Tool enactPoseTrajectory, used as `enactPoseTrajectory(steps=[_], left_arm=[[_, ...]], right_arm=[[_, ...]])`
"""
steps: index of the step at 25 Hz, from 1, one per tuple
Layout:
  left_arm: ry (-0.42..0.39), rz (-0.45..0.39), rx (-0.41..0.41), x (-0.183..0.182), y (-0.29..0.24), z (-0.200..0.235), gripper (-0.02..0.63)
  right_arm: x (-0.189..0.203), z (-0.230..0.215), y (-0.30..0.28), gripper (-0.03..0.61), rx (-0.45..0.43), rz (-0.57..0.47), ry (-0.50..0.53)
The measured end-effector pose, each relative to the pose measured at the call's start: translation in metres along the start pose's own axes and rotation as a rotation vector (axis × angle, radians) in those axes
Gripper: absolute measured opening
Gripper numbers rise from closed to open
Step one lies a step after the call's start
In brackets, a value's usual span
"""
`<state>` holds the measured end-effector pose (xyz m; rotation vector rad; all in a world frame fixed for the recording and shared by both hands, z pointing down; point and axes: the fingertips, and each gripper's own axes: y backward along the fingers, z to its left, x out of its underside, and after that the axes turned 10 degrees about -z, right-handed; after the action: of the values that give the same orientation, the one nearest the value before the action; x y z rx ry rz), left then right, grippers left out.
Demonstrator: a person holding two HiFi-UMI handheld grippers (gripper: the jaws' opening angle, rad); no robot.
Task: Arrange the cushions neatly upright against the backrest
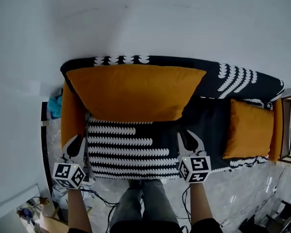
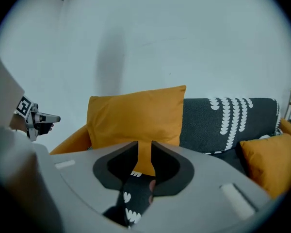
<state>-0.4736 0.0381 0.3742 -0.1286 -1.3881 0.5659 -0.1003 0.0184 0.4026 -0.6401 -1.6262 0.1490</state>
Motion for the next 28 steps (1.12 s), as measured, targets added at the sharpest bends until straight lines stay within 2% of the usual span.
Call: enactPoseTrajectory(steps=[8, 16, 23, 28], left_arm=[[-0.015, -0.062, 0.025, -0.023, 0.065, -0.015, 0.001], [-0.019, -0.083, 0.067, -0.041, 0.128, -0.034, 0.000], [-0.088, -0.121, 0.184, -0.078, 0.153, -0.081, 0.000], [-0.093, -0.169, 0.267, -0.107, 0.161, -0.112, 0.000]], right_arm=[[-0.024, 0.046, 0.062, 0.014, 0.017, -0.063, -0.012], [-0.037, 0.092, 0.125, 0.014, 0.020, -0.083, -0.027], [-0.065, 0.120, 0.181, 0.014, 0.012, -0.119, -0.022], [-0.085, 0.128, 0.207, 0.012, 0.016, -0.152, -0.016]])
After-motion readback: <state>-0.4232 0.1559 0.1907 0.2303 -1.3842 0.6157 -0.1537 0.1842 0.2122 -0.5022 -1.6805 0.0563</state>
